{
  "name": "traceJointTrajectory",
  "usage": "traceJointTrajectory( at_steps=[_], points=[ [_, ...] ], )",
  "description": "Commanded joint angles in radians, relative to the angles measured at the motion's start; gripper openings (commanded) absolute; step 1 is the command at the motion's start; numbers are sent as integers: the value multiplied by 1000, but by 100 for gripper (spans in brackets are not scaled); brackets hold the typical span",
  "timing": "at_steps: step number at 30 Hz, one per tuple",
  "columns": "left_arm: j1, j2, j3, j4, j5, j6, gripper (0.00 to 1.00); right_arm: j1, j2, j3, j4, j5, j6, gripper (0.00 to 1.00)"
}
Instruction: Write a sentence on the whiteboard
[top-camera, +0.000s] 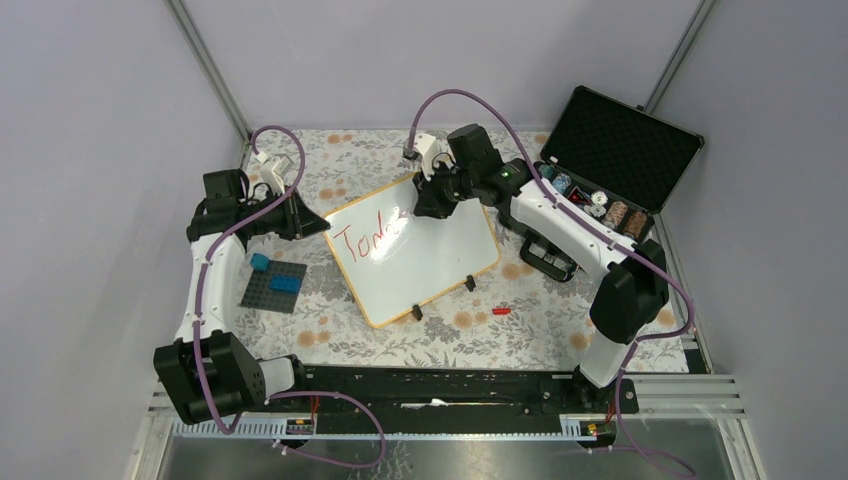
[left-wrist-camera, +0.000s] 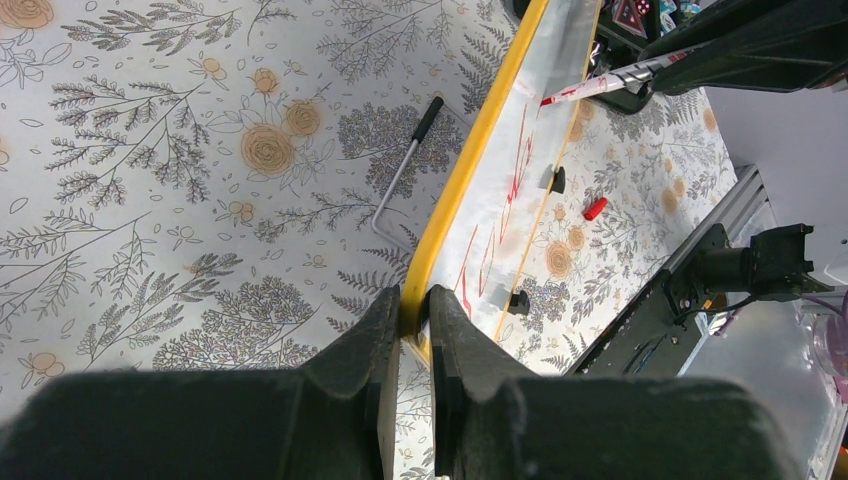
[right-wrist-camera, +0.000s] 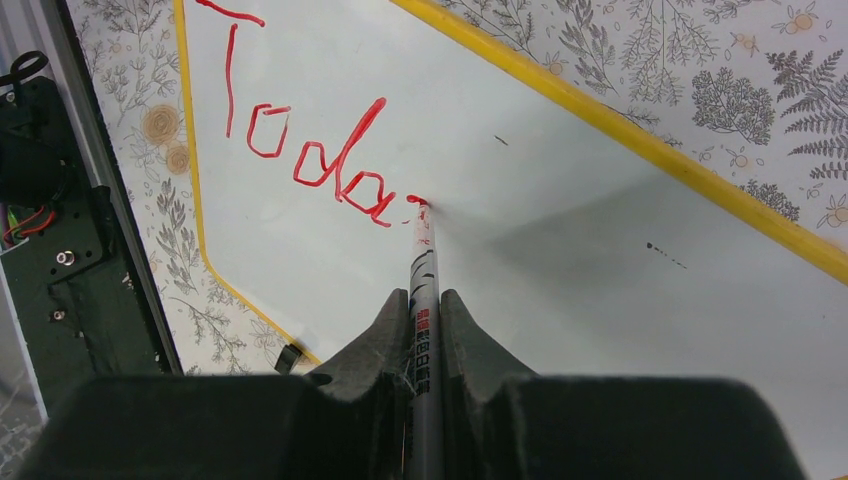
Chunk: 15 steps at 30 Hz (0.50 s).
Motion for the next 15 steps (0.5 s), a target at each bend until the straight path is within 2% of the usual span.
traceJointTrajectory(
  at_steps=[1,15],
  points=[
    [-3,-15,-3,11,-7,11,0,-21,-14,-9,27,32,-11,0],
    [-3,-18,-5,11,-9,11,0,-20,-48,-69,29,33,-22,0]
  ],
)
